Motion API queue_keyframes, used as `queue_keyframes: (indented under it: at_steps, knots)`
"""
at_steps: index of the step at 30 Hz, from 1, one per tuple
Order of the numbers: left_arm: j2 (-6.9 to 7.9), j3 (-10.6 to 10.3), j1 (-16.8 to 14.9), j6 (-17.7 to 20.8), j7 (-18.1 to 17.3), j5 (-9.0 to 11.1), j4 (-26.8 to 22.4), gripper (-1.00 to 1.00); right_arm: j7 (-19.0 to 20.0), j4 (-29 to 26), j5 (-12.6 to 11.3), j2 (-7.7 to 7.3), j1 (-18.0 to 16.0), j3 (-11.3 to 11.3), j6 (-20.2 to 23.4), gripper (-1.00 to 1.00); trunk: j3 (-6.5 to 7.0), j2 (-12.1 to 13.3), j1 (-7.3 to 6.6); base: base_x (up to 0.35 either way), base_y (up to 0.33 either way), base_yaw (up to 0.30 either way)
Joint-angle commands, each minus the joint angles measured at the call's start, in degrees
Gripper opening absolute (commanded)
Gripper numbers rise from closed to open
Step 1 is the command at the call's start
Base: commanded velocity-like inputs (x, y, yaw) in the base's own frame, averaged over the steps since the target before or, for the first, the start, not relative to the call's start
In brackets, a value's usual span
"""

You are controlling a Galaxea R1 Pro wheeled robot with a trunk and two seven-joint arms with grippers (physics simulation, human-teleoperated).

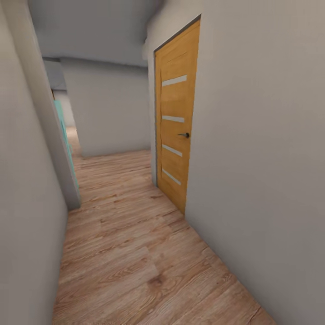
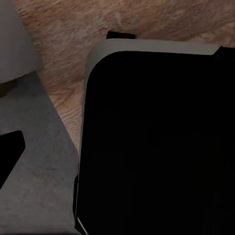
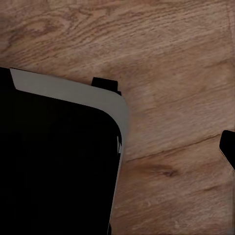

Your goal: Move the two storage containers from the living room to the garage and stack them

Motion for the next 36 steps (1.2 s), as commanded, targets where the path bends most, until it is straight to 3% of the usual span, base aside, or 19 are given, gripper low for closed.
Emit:
queue_keyframes:
  at_steps: [1,12,36]
  knots:
    - [-0.19,0.1,0.0,-0.1,-0.1,0.5,0.0,1.00,0.1,0.2,-0.2,0.00,-0.1,0.3,-0.3,1.00,-0.06,0.0,0.00,0.000,0.000,0.297]
    - [-0.21,0.0,0.0,0.0,-0.1,0.8,0.1,1.00,0.3,0.2,-0.2,0.00,-0.1,0.4,-0.3,1.00,-0.06,0.0,0.00,0.121,-0.058,0.229]
    - [-0.10,0.1,0.0,0.4,0.2,1.1,0.5,1.00,0.2,0.1,0.5,0.00,-0.1,0.8,-0.3,1.00,-0.06,0.0,0.00,0.295,-0.155,0.006]
